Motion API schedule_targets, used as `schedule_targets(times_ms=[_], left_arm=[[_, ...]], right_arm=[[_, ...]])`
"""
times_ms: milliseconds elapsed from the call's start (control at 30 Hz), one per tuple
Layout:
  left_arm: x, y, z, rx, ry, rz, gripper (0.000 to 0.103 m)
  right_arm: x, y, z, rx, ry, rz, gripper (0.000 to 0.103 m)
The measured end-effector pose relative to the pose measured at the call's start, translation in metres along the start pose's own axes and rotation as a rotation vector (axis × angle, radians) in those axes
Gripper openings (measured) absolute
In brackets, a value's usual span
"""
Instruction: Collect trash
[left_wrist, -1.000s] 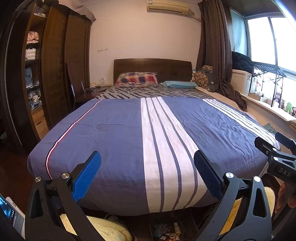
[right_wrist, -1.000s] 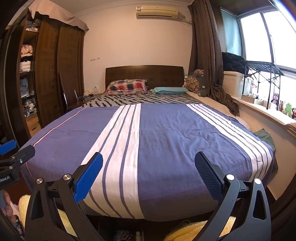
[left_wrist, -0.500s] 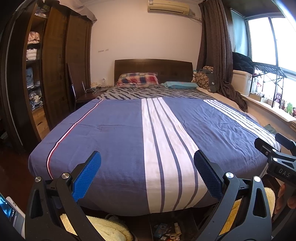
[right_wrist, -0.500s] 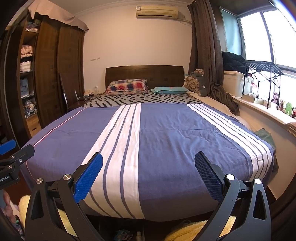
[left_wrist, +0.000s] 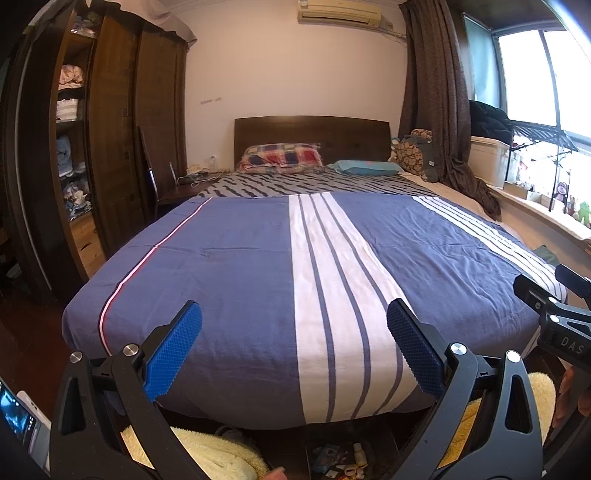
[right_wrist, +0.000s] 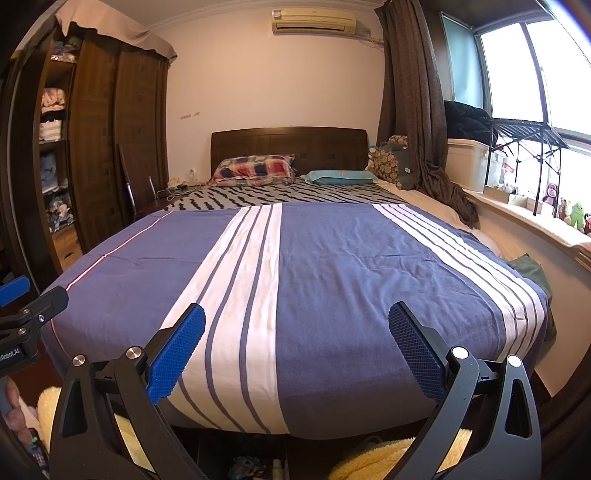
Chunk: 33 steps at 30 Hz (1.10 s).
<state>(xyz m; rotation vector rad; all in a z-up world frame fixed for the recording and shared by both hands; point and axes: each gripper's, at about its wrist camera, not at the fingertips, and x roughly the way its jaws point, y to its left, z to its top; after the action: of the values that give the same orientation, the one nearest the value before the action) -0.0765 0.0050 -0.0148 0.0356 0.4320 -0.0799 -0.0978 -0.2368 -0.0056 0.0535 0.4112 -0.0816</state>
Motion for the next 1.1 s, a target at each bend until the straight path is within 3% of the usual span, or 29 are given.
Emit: schedule_targets(times_ms=[233,1100], left_arm=[[0.0039,0.0013,-0.0015,-0.020,0.027,-0.055,0.095],[0.0091,0.0039,0.0005,-0.025,0.041,-0.013,0.095]], right_arm=[[0.0005,0.0006,-0.0004,-0.002,0.001,0.000,0.100],[0.0023,0.0002,-0.0040,-0.002,-0.001,0.004,0.100]])
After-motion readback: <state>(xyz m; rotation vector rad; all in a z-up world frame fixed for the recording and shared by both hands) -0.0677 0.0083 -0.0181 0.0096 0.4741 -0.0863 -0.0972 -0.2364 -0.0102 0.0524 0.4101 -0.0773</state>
